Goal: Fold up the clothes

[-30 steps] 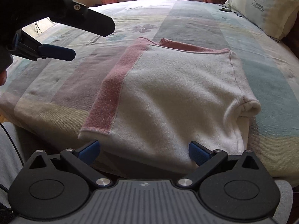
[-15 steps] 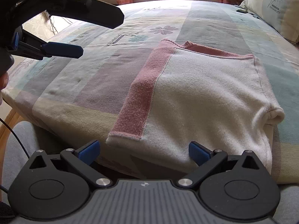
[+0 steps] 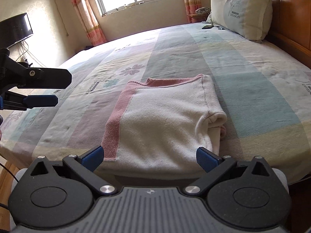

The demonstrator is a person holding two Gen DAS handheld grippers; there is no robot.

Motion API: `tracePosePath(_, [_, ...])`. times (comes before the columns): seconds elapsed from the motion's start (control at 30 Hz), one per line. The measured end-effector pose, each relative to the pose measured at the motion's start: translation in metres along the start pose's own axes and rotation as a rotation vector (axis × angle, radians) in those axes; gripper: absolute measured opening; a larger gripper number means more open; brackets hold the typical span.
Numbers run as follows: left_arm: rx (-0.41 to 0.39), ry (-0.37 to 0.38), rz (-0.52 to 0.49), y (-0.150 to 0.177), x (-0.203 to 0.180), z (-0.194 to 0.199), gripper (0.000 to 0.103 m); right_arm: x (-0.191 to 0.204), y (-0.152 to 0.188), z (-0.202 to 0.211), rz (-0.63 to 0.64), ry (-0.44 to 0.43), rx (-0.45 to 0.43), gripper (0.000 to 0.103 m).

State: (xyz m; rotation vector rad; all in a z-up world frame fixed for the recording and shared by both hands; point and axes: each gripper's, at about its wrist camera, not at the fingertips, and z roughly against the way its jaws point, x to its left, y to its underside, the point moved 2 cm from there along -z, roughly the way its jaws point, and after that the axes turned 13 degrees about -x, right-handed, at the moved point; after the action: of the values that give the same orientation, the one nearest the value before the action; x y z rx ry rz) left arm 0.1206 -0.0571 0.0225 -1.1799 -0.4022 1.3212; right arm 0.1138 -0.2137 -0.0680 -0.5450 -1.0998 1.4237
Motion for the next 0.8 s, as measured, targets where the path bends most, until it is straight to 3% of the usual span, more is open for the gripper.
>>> tracePosePath(0.33, [-0.035,0.087,0.106,0.001,0.030,0.005,0.102,0.008,-0.008,0.019,0.036,0.095,-0.041,0.103])
tracePosePath(0.8, [0.031,0.087,0.279,-0.006,0.062,-0.068,0.102,-0.024,-0.032,-0.035,-0.005,0.031,0.004,0.103])
